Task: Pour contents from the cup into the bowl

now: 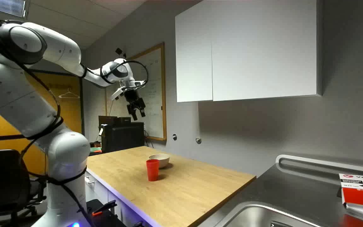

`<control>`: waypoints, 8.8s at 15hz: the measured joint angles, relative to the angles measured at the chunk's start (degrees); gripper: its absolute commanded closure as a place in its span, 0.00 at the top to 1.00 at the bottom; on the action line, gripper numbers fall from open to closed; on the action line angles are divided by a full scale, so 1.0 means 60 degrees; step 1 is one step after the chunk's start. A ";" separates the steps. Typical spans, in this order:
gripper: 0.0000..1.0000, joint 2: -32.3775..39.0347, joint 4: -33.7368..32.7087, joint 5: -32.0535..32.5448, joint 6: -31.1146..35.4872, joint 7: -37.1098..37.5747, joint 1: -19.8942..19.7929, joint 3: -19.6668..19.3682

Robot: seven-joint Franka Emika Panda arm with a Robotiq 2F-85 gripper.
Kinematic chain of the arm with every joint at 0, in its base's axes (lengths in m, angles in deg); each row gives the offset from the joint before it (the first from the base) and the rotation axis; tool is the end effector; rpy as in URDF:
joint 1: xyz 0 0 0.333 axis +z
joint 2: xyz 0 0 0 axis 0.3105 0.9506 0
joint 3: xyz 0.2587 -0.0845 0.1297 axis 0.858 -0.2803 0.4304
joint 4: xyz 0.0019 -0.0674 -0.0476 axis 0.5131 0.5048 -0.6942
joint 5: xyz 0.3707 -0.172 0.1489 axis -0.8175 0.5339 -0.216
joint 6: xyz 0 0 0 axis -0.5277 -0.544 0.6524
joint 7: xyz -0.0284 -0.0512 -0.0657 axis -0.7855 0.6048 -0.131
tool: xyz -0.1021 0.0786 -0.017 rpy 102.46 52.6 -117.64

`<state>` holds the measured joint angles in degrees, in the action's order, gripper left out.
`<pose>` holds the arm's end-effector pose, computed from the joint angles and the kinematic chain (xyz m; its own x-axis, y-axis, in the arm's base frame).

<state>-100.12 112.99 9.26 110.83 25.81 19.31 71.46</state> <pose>0.4035 0.1690 0.5259 0.9803 0.0101 0.1971 -0.0411 -0.9664 0.2539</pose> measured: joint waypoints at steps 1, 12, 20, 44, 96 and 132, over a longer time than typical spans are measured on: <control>1.00 -0.0002 -0.0004 0.0000 0.0010 0.0000 0.0000 0.0000; 1.00 0.0050 0.0055 0.0051 0.0010 0.0054 0.0041 -0.0062; 1.00 0.1337 0.0672 0.0051 0.0675 0.0165 -0.0021 -0.1079; 0.28 0.4960 0.1801 -0.3259 0.3388 -0.1515 -0.0392 -0.3684; 0.01 1.2657 -1.0241 0.8910 -0.8514 0.2385 0.4967 -0.1997; 0.01 1.7081 -1.2450 1.3710 -1.1316 0.0856 0.6762 -0.3465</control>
<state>2.37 38.29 91.52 42.94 30.94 59.88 50.68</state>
